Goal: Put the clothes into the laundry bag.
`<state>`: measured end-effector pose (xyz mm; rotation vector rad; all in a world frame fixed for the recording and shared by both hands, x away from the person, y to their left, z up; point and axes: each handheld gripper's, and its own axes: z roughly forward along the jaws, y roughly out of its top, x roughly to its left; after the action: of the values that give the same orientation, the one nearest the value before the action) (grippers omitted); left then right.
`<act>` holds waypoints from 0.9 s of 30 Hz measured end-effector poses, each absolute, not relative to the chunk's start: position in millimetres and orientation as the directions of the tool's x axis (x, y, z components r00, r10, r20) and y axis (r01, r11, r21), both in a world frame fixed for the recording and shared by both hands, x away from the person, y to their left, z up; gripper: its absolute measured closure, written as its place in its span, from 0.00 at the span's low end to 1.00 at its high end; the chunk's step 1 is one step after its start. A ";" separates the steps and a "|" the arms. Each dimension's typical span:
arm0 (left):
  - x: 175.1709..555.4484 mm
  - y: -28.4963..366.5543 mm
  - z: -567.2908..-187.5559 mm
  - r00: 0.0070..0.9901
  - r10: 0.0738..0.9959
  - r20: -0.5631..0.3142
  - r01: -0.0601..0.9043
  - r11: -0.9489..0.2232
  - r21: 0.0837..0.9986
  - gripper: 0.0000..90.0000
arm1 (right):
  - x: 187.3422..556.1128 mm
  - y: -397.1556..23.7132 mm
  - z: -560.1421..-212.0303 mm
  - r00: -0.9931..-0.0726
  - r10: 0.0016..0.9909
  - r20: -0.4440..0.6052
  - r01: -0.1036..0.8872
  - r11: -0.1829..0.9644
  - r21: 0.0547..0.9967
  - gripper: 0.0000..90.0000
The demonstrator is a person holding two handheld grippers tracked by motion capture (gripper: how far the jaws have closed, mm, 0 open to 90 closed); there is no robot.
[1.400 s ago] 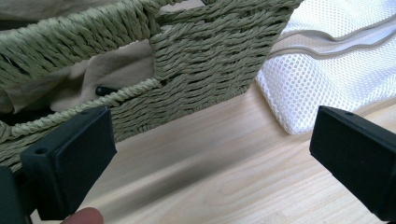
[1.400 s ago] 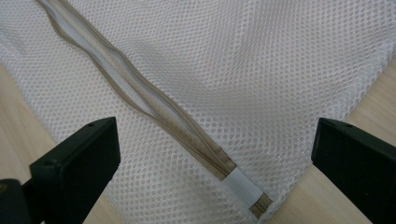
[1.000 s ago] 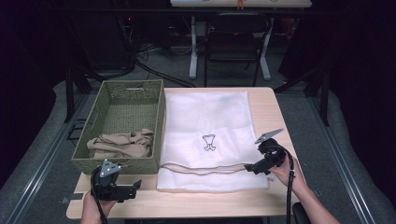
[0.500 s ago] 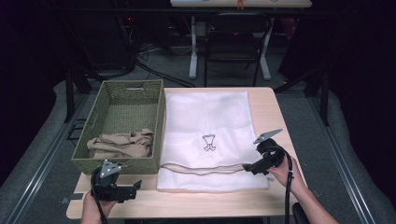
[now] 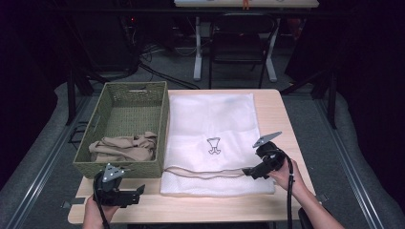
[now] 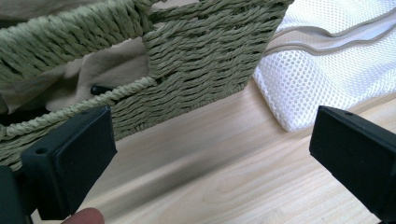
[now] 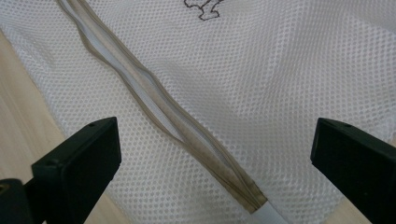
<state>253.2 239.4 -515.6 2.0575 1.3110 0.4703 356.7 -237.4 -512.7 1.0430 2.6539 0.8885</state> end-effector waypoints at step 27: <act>254.0 237.6 -516.4 0.448 0.893 -0.038 0.668 -0.306 0.679 0.00 | 389.8 -176.6 -515.6 -0.802 0.596 0.043 0.518 0.657 0.548 0.12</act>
<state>254.0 237.6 -516.4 2.0728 1.3005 0.4636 389.8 -176.6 -515.6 0.9235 2.7303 0.8365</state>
